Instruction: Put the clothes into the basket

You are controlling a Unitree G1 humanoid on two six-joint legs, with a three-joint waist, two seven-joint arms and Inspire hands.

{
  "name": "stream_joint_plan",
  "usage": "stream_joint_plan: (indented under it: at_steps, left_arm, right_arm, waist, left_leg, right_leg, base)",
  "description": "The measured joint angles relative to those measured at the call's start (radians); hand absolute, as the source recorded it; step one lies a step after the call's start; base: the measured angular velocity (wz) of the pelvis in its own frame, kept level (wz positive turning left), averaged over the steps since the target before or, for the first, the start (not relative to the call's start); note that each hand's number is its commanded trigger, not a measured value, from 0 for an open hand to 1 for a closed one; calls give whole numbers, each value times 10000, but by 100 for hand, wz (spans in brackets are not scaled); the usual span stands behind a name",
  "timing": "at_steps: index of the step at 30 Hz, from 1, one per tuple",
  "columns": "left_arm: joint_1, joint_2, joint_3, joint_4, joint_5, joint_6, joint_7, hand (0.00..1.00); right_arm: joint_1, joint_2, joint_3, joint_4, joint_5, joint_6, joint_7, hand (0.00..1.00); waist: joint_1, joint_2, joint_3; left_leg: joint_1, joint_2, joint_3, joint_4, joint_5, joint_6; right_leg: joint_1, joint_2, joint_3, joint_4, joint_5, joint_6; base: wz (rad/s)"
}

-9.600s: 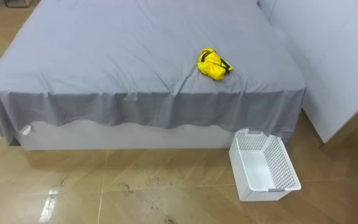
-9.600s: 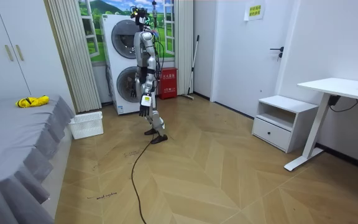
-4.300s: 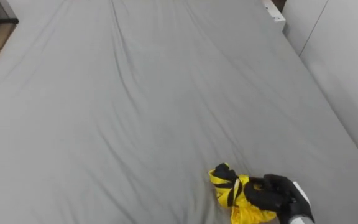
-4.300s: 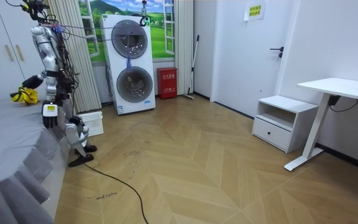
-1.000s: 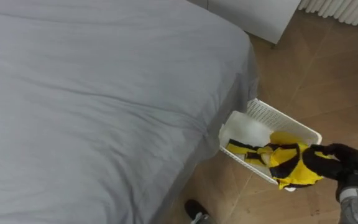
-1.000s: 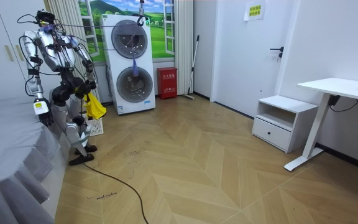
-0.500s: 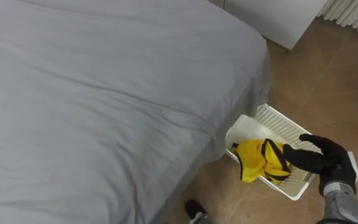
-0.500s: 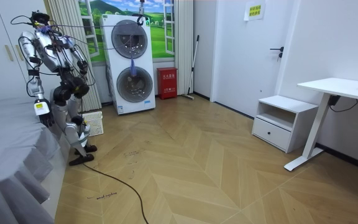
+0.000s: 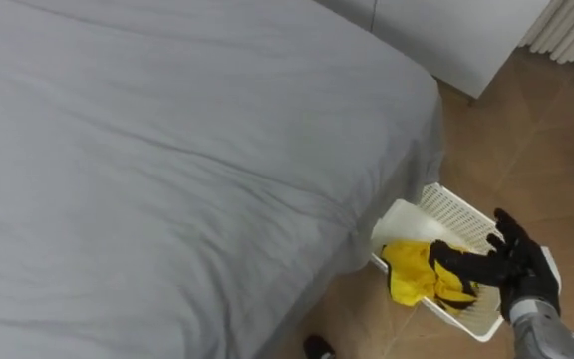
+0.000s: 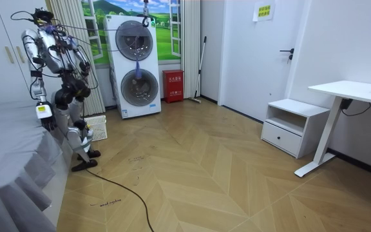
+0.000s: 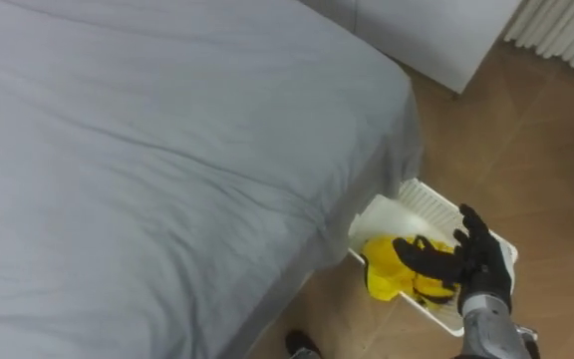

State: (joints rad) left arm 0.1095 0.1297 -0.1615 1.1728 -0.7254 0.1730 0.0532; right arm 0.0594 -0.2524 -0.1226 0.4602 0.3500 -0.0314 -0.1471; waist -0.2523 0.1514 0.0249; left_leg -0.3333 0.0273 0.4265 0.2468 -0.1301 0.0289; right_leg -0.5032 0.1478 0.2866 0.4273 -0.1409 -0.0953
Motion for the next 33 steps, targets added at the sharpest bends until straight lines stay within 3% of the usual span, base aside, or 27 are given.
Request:
stream_joint_plan:
  at_steps: [5, 10, 12, 14, 15, 20, 23, 24, 29, 33]
  left_arm:
    - [357, 21, -11, -613, 736, -29, -191, 0]
    - [571, 55, 38, -754, 1794, -285, -150, 0]
    - [750, 25, 219, -1056, 2168, -429, -149, 0]
    - [987, 31, 230, -1416, 2318, -525, -148, 0]
    - [1089, 29, 261, -1579, 2519, -565, -148, 0]
    - [1066, 2, 489, -1736, 3072, -762, -147, 0]
    - [1141, 1, 526, -1685, 3081, -1013, -147, 0]
    - [1153, -21, 602, -1687, 3099, -1067, -147, 0]
    - [1177, -72, 1200, -1699, 4098, -1147, -187, 0]
    - [1051, -267, 1876, -1683, 5050, -1151, -229, 0]
  right_arm:
    - [768, 225, 164, -279, 338, -1, 274, 0]
    - [1280, 591, 672, 914, 1115, 2, 672, 0]
    - [1428, 604, 714, 2087, 1195, 92, 737, 0]
    - [1438, 626, 732, 2825, 1226, 91, 841, 0]
    - [1437, 649, 738, 3365, 1224, 95, 902, 0]
    - [1330, 820, 750, 4788, 1071, 81, 1046, 0]
    - [1161, 858, 912, 5977, 1094, 81, 1072, 0]
    - [1116, 872, 964, 6333, 1083, 85, 1097, 0]
    - [1009, 904, 980, 7195, 856, 139, 1281, 0]
    - [891, 924, 1008, 7657, 368, 428, 1461, 0]
  waist:
    - [273, -114, -62]
    - [467, -554, -149]
    - [921, -751, -249]
    - [971, -890, -246]
    - [1073, -1021, -220]
    - [1516, -1236, -224]
    - [1669, -1471, -153]
    - [1817, -1514, -180]
    - [1834, -1744, -155]
    - [2065, -1858, -132]
  left_leg:
    - [886, -48, -584, -231, -2, -4]
    - [1874, -53, -1307, -422, -2, -11]
    - [2312, -56, -1409, -580, -19, -4]
    - [2480, -114, -1705, -620, -30, 11]
    - [2628, -163, -1851, -677, -34, 18]
    - [2758, -322, -2408, -807, -40, 36]
    - [2927, -428, -2757, -810, -43, 43]
    - [2970, -450, -2772, -806, -44, 44]
    - [3087, -573, -3290, -837, -45, 41]
    - [3091, -658, -3599, -832, -50, 32]
  right_leg:
    - [1075, -270, -780, -216, -210, -25]
    - [2631, -538, -1856, -1093, -292, -134]
    - [3314, -627, -2219, -1541, -270, -115]
    - [3711, -717, -2592, -1835, -209, -25]
    - [3967, -762, -2747, -1958, -218, -33]
    - [4382, -940, -3408, -2287, -204, -110]
    - [4741, -1030, -3752, -2436, -333, -126]
    - [4824, -1070, -3877, -2444, -382, -140]
    - [5252, -1151, -4501, -2764, -484, -151]
    - [5388, -1206, -4837, -2798, -599, -153]
  base:
    - [46]
    - [66]
    - [48]
    - [55]
    - [57]
    - [37]
    - [41]
    - [26]
    - [37]
    - [26]
